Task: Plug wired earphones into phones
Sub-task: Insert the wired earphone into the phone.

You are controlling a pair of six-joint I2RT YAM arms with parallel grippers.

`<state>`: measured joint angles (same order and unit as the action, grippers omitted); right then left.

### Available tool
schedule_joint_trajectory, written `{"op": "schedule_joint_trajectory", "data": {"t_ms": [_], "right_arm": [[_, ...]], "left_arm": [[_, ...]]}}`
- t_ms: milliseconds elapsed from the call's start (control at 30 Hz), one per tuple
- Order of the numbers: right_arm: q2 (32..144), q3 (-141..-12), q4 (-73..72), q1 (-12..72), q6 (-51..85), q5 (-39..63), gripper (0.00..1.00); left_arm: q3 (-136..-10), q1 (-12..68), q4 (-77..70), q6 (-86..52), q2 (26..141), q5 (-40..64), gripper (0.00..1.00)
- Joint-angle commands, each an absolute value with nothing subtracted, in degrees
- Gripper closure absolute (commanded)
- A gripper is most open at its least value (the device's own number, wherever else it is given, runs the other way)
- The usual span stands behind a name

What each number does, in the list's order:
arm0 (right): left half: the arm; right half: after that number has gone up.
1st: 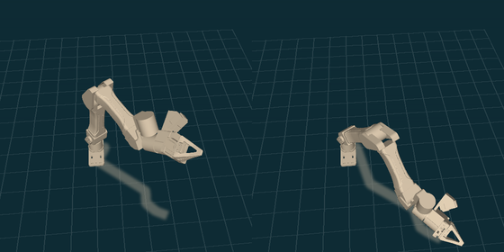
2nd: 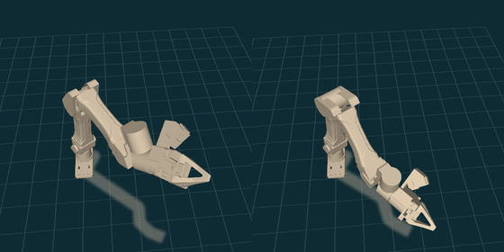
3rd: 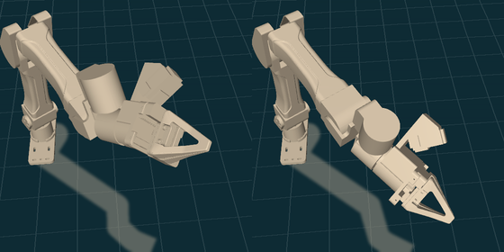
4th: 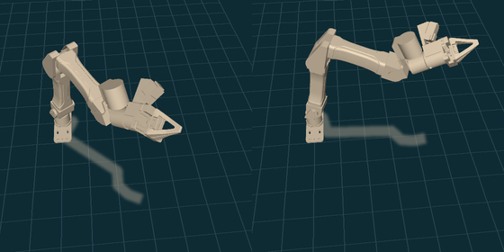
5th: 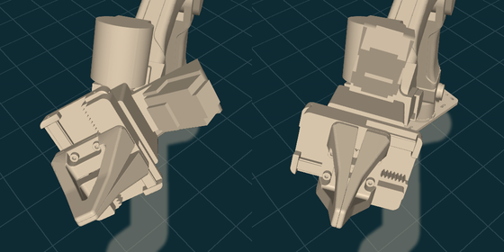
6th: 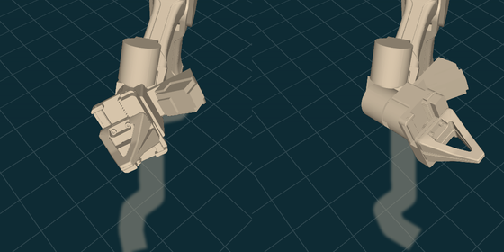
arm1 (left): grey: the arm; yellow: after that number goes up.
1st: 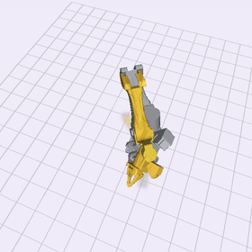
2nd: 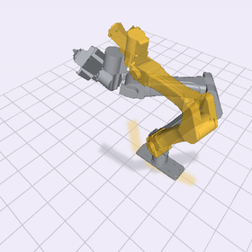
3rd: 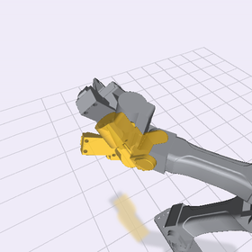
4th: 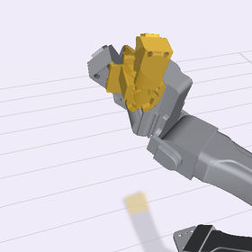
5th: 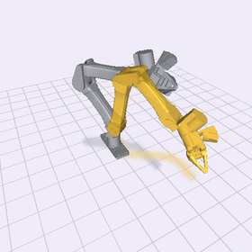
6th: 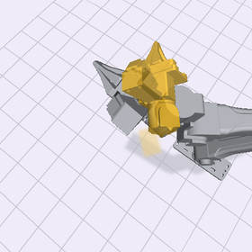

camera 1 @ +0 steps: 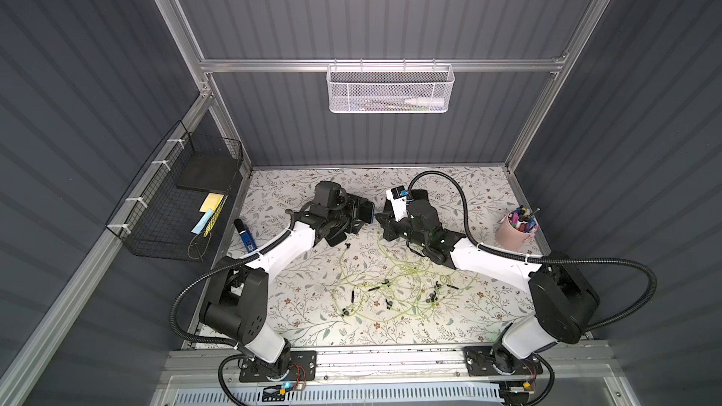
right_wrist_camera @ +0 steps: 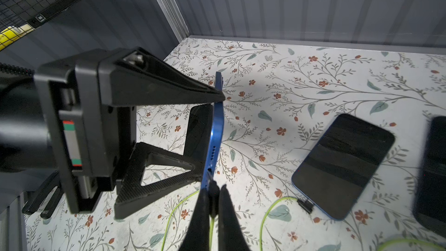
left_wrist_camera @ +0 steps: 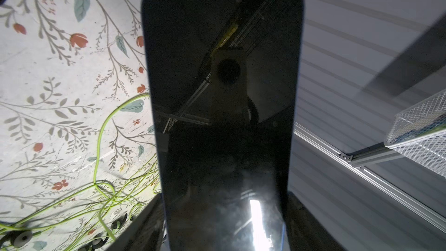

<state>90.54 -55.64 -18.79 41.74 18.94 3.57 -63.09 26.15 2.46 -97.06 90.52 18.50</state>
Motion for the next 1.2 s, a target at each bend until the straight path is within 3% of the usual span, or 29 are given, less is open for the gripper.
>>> {"op": "schedule_joint_trajectory", "data": {"t_ms": [0, 1167], "right_arm": [[91.9, -57.7, -18.0, 42.0, 20.1, 1.8, 1.00], [94.0, -61.3, -13.4, 44.0, 23.5, -4.2, 1.00]], "left_arm": [[-63.7, 27.0, -0.6, -95.7, 88.3, 21.4, 1.00], [-63.3, 28.9, 0.2, -97.5, 86.6, 15.3, 1.00]]}}
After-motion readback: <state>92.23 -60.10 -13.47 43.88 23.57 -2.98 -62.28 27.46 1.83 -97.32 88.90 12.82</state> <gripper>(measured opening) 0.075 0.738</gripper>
